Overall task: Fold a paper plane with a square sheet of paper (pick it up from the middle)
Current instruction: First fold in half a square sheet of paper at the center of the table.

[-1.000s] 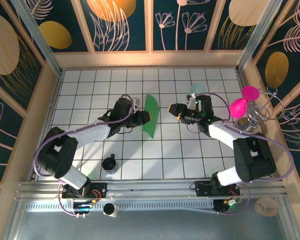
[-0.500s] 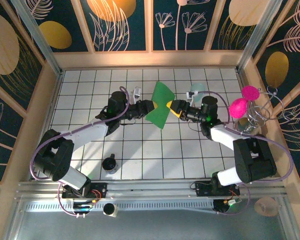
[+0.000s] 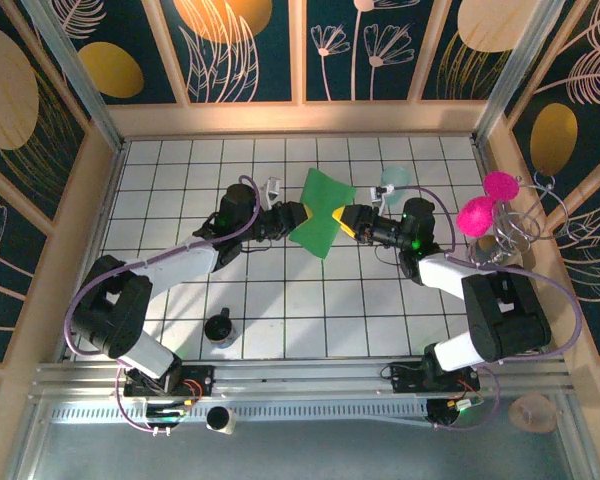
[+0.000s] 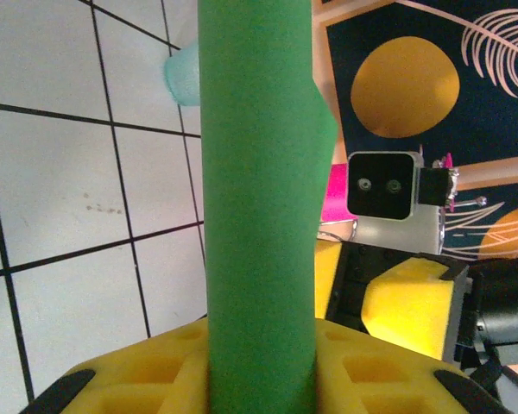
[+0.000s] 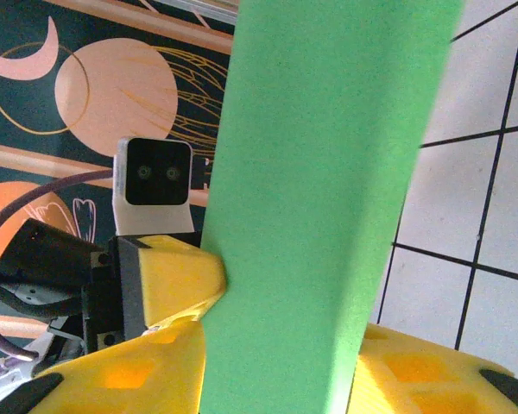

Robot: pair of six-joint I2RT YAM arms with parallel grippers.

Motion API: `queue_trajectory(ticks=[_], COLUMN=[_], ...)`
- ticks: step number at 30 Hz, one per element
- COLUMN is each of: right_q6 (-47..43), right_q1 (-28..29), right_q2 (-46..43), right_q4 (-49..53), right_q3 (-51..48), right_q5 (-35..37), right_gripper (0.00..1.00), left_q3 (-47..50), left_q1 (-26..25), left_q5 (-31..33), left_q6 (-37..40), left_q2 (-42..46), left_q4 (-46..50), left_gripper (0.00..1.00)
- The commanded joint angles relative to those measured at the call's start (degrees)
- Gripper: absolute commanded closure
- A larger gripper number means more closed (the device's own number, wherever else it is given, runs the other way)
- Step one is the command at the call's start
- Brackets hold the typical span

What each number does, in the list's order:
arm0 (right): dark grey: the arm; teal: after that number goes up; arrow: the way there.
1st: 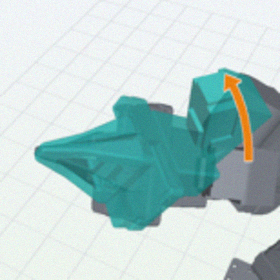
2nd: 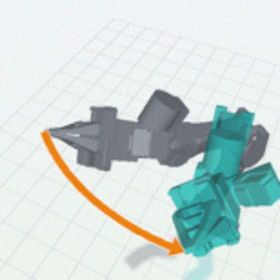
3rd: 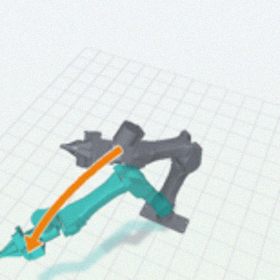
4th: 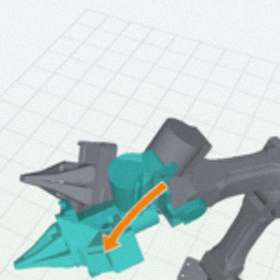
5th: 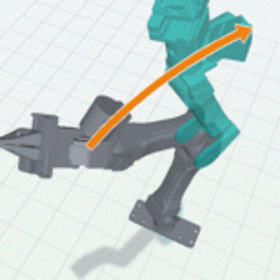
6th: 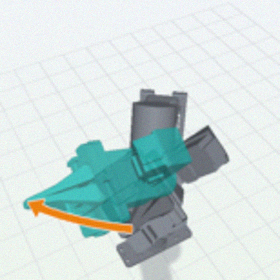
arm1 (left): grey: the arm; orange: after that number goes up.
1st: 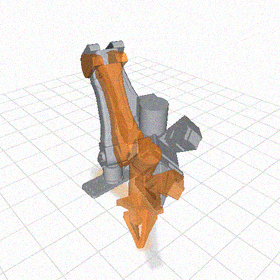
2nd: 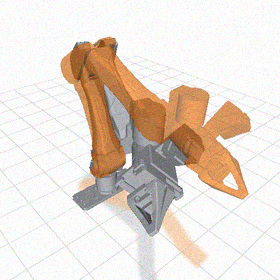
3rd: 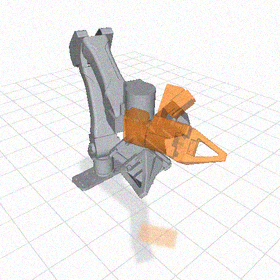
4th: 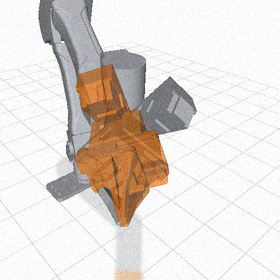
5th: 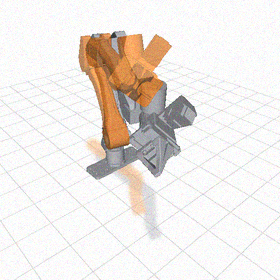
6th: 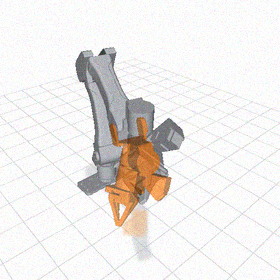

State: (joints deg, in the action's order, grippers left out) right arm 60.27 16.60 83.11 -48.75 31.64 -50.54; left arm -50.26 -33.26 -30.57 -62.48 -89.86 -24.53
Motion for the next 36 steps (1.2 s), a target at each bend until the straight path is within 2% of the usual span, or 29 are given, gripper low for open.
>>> queue_trajectory(ticks=[1,5,10,16,24,32,36], right_q6=[0.03,-1.14,-3.61,-8.98,-20.26,-31.00,-31.30], right_q1=[0.53,1.52,2.32,2.24,0.83,-0.44,0.27], right_q2=[-0.06,0.33,1.61,2.75,0.91,-0.90,0.84], right_q4=[-1.27,1.98,10.05,22.82,45.37,67.74,70.01], right_q3=[-0.74,-0.32,2.23,5.88,13.63,26.23,29.97], right_q5=[0.91,2.80,6.05,8.90,11.11,12.78,10.92], right_gripper=[0.61,0.71,0.88,0.97,1.00,1.00,1.00], left_q3=[-0.10,0.16,2.66,6.44,5.11,3.66,4.54], left_q1=[0.43,0.40,0.43,0.44,1.07,4.08,4.61], left_q5=[1.45,1.57,0.96,1.60,6.16,10.91,11.39], left_q6=[0.32,-0.09,-1.90,-1.06,5.40,9.74,9.92], left_q2=[-1.00,-1.45,-2.03,-3.30,-1.95,2.89,3.88], left_q4=[1.92,1.78,-0.11,2.16,9.76,14.39,14.28], left_gripper=[0.70,0.70,0.69,0.58,0.31,0.18,0.15])
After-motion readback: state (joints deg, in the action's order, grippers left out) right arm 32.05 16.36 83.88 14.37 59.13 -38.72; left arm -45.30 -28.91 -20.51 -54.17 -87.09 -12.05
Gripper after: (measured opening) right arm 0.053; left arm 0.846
